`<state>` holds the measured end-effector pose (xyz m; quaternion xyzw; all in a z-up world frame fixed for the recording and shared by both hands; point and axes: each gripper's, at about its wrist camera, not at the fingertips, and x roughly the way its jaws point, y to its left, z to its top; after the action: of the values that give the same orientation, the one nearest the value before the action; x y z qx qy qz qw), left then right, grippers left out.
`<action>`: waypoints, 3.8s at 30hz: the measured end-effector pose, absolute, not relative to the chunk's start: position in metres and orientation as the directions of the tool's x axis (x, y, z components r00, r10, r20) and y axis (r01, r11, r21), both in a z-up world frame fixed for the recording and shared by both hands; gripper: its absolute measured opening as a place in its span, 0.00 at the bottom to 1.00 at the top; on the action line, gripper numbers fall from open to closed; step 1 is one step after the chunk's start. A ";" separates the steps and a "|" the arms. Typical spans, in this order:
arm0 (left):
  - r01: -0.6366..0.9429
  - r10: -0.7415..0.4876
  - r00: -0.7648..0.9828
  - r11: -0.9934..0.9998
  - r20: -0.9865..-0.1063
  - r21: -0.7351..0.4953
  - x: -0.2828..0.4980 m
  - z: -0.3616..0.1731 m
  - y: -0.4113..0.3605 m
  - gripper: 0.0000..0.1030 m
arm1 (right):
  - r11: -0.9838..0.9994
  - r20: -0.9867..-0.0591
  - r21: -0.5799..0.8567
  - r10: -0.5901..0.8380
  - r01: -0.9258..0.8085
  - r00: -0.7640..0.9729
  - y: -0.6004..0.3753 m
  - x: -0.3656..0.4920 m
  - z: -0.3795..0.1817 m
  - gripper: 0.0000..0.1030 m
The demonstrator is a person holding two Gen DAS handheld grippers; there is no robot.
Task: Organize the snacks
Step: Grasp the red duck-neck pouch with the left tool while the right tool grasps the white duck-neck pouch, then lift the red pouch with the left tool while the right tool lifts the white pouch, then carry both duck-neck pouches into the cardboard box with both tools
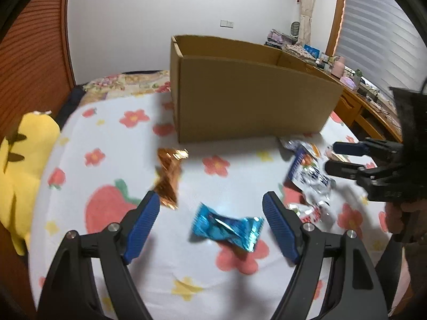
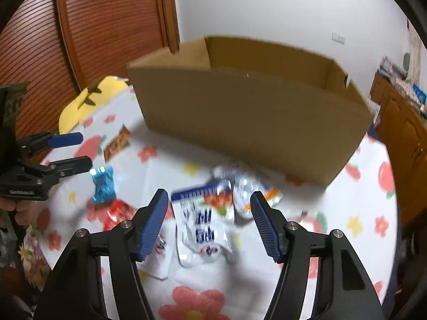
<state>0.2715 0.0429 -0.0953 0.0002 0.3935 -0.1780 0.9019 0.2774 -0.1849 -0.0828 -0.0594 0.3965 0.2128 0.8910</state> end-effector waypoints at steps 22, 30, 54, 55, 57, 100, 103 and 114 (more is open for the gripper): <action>0.392 -0.373 0.626 0.910 -0.685 -0.138 0.241 -0.101 -0.005 0.77 | 0.892 -0.782 0.060 0.321 -0.449 0.534 -0.185 0.282 -0.123 0.65; 0.402 -0.388 0.610 0.903 -0.691 -0.153 0.238 -0.105 -0.012 0.77 | 0.883 -0.786 0.025 0.308 -0.469 0.537 -0.179 0.277 -0.123 0.48; 0.492 -0.334 0.521 0.870 -0.786 -0.043 0.254 -0.131 -0.067 0.77 | 0.914 -0.739 0.149 0.356 -0.377 0.571 -0.229 0.241 -0.121 0.36; 0.494 -0.332 0.521 0.869 -0.787 -0.040 0.255 -0.131 -0.068 0.78 | 0.915 -0.737 0.153 0.358 -0.374 0.573 -0.230 0.241 -0.121 0.36; 0.495 -0.326 0.523 0.868 -0.788 -0.032 0.256 -0.131 -0.070 0.78 | 0.915 -0.735 0.150 0.357 -0.374 0.577 -0.229 0.242 -0.121 0.36; 0.427 -0.365 0.646 0.901 -0.671 -0.079 0.216 -0.098 -0.056 0.22 | 0.912 -0.692 0.156 0.376 -0.381 0.617 -0.233 0.235 -0.117 0.36; 0.424 -0.365 0.649 0.902 -0.668 -0.082 0.218 -0.097 -0.055 0.22 | 0.911 -0.679 0.152 0.377 -0.382 0.630 -0.233 0.233 -0.116 0.35; 0.425 -0.379 0.681 0.901 -0.626 -0.084 0.234 -0.079 -0.048 0.22 | 0.913 -0.640 0.139 0.378 -0.384 0.669 -0.235 0.226 -0.109 0.35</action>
<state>0.2340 -0.0484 -0.0786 0.0340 0.3334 -0.2194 0.9163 0.2261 -0.2348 -0.1090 -0.0037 0.3495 0.2086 0.9134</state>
